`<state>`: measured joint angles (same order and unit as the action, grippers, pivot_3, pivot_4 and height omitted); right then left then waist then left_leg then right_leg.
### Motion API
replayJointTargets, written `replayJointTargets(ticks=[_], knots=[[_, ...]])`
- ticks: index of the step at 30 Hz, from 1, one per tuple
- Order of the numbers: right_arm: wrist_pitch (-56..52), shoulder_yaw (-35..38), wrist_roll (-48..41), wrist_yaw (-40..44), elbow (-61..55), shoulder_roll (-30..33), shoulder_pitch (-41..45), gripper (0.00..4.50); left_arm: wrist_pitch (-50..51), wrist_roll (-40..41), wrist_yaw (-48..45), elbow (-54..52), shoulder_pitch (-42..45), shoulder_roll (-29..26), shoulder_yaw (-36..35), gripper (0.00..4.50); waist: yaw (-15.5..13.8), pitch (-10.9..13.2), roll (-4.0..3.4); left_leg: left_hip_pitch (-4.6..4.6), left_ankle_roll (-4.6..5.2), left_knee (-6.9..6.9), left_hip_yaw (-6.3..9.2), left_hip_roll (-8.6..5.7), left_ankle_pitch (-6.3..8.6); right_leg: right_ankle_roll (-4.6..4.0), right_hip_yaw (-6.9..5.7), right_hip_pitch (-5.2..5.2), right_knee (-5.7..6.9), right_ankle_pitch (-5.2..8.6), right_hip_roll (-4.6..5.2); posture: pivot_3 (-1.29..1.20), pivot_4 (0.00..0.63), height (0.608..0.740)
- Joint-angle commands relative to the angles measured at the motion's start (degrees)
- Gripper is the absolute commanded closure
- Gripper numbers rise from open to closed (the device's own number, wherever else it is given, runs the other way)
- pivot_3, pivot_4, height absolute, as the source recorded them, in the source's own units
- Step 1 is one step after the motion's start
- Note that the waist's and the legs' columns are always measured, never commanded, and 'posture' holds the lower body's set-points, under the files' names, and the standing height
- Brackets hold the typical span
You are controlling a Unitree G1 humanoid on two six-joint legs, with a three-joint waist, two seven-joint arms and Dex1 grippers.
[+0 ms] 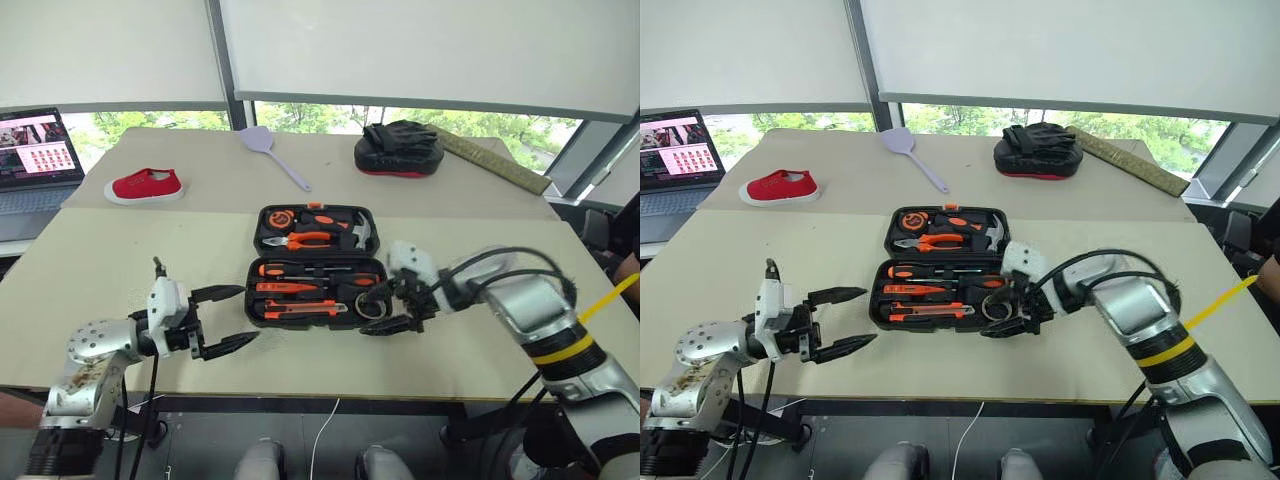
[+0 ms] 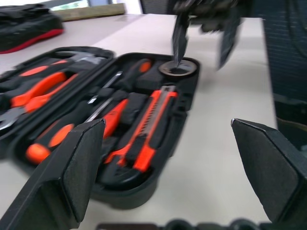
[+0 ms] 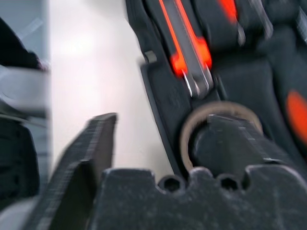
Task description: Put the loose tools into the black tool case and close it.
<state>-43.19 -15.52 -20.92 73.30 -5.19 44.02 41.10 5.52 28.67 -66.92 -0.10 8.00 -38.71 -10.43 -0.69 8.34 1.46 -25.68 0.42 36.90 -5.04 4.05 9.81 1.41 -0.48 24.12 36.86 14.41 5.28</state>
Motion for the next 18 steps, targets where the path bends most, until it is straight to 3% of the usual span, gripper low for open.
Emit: replayJointTargets(ticks=[1,2,3,6,7,10,12,13,18], knots=[[3.31,6.96,0.48,-3.2,5.6,1.5,0.73,0.69,7.05,-3.7,10.56,5.75,5.3,-1.63,-1.82,0.53,-0.13,0.02,0.04,0.03,-0.03,0.01,0.02,0.0,-0.02,0.0,-0.02,-0.01,0.01,0.0,0.0,0.0,0.15,0.74],[7.37,6.43,4.09,-6.11,9.94,1.42,0.8,0.69,9.1,-5.25,14.02,8.47,7.79,-1.34,-1.46,0.72,-0.11,0.02,0.09,0.12,-0.06,0.01,0.03,0.0,-0.04,0.01,-0.04,-0.08,0.01,0.01,-0.01,0.0,0.15,0.74],[10.14,5.95,6.58,-8.01,12.87,1.29,0.93,1.23,10.45,-6.15,16.19,10.26,9.5,-1.08,-1.23,1.09,-0.09,0.01,0.15,0.14,-0.09,0.01,0.03,-0.01,-0.06,0.01,-0.05,-0.1,0.01,0.01,-0.01,0.0,0.15,0.74],[21.73,3.1,15.3,-15.99,25.99,-1.56,2.75,2.2,13.51,-9.54,20.93,16.48,16.25,0.7,1.31,2.4,0.07,0.03,0.22,0.14,-0.2,0.01,-0.01,-0.04,-0.16,0.07,-0.03,-0.09,0.0,-0.03,0.01,0.0,0.15,0.74],[25.02,2.81,17.15,-18.54,29.86,-3.24,3.74,2.43,13.41,-11.09,21.89,18.66,18.38,1.45,2.58,2.65,0.13,0.03,0.22,0.13,-0.21,0.01,-0.03,-0.05,-0.18,0.07,0.0,-0.07,0.02,-0.04,0.01,0.0,0.15,0.74],[33.13,3.05,19.7,-21.99,39.33,-7.83,6.93,3.52,11.76,-14.02,22.67,24.27,23.02,3.53,4.98,3.93,0.49,0.09,0.27,0.07,-0.26,-0.02,-0.05,-0.07,-0.24,0.05,0.1,0.04,0.14,-0.05,-0.03,0.0,0.15,0.74],[40.46,3.2,21.06,-23.67,46.65,-10.88,9.41,4.18,9.11,-15.89,22.19,28.48,25.94,5.04,6.81,4.5,1.01,0.12,0.28,0.05,-0.27,-0.04,-0.05,-0.07,-0.24,0.06,0.14,0.06,0.2,-0.05,-0.07,0.0,0.15,0.74],[43.01,3.34,21.61,-24.09,49.35,-11.77,10.36,4.48,8.11,-16.46,21.95,29.97,26.82,5.42,7.25,4.5,1.23,0.13,0.3,0.05,-0.27,-0.06,-0.05,-0.08,-0.24,0.06,0.15,0.08,0.2,-0.05,-0.08,0.0,0.15,0.74],[50.77,3.41,23.11,-23.05,63.0,-17.63,15.74,4.48,4.26,-19.62,18.21,39.06,32.51,8.44,11.24,4.5,1.53,0.15,0.32,0.06,-0.27,-0.12,-0.05,-0.08,-0.24,0.07,0.13,0.03,0.18,-0.04,-0.08,0.0,0.15,0.74]])
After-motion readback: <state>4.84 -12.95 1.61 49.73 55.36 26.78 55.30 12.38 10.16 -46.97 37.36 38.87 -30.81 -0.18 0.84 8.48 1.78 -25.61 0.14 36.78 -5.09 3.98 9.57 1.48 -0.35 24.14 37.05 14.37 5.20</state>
